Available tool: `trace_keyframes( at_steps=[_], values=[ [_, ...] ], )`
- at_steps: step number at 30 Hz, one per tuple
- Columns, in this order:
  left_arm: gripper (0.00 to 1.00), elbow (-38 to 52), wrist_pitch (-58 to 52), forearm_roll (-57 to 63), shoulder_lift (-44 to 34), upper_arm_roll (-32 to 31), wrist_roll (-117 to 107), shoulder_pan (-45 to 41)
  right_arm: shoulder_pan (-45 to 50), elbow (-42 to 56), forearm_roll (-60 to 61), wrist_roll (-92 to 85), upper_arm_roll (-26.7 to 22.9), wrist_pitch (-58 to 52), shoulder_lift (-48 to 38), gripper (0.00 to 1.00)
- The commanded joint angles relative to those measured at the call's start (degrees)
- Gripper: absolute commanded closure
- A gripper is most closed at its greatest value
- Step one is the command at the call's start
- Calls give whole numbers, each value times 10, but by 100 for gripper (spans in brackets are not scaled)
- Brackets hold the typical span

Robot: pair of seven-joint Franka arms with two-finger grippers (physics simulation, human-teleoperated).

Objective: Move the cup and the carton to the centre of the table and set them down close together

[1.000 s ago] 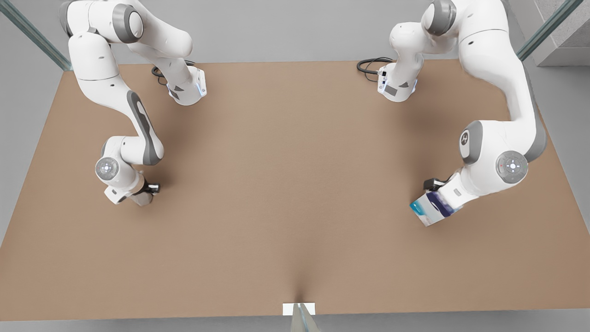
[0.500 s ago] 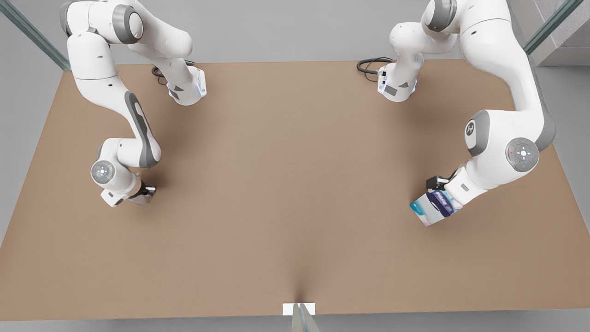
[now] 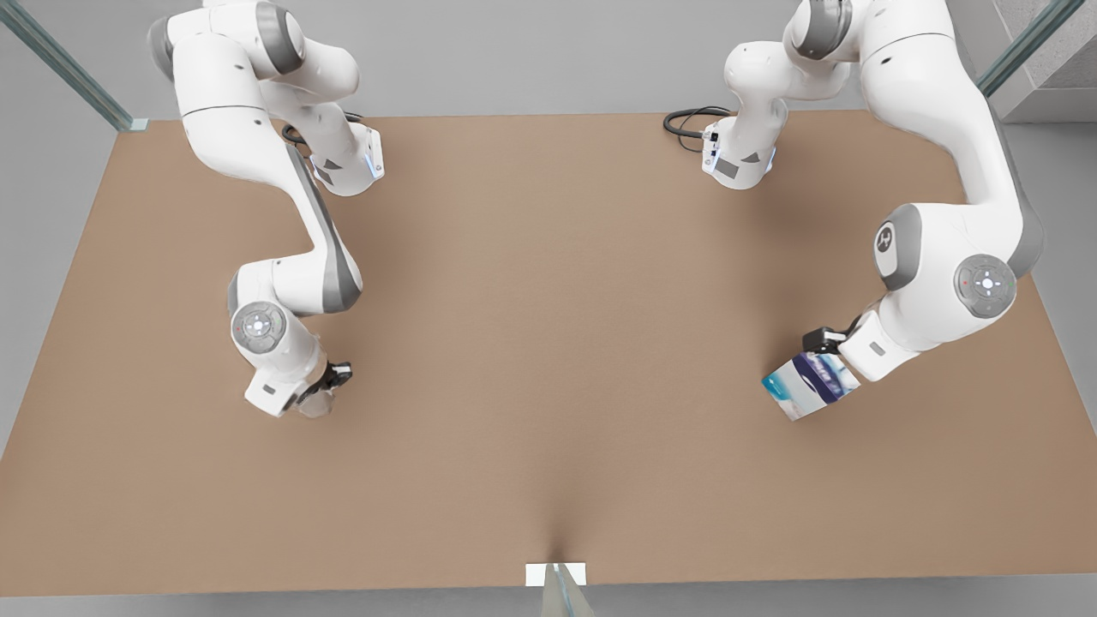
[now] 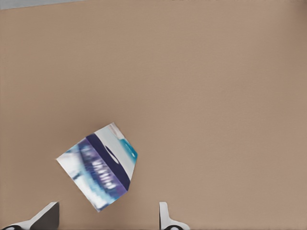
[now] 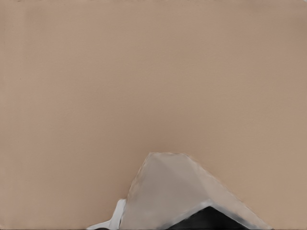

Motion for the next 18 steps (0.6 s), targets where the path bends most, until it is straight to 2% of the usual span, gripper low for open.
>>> trace_keyframes(
  at_steps=[1, 6, 8, 10, 12, 15, 18],
  values=[
    [0, 0, 0, 0, 0, 0, -1, 0, 8, 9, 0, 17, 0, 0, 9, 79],
    [0, 0, -1, 0, 1, 1, 1, 2, 106, 163, 11, 145, -2, -94, 84, 79],
    [0, 0, -1, 1, 2, 1, 1, 2, 139, 253, 10, 182, -5, -132, 134, 79],
    [0, 0, -2, 1, 1, 1, 1, 2, 157, 341, 9, 191, -5, -155, 186, 79],
    [0, 0, -2, 1, 2, 1, 1, 2, 161, 353, 10, 207, -5, -152, 198, 79],
    [0, 0, -2, 1, 2, 5, 1, 2, 201, 501, 9, 214, -28, -217, 293, 79],
    [0, 0, -2, 1, 2, 5, 1, 2, 218, 565, 30, 243, -26, -214, 357, 79]
  ],
)
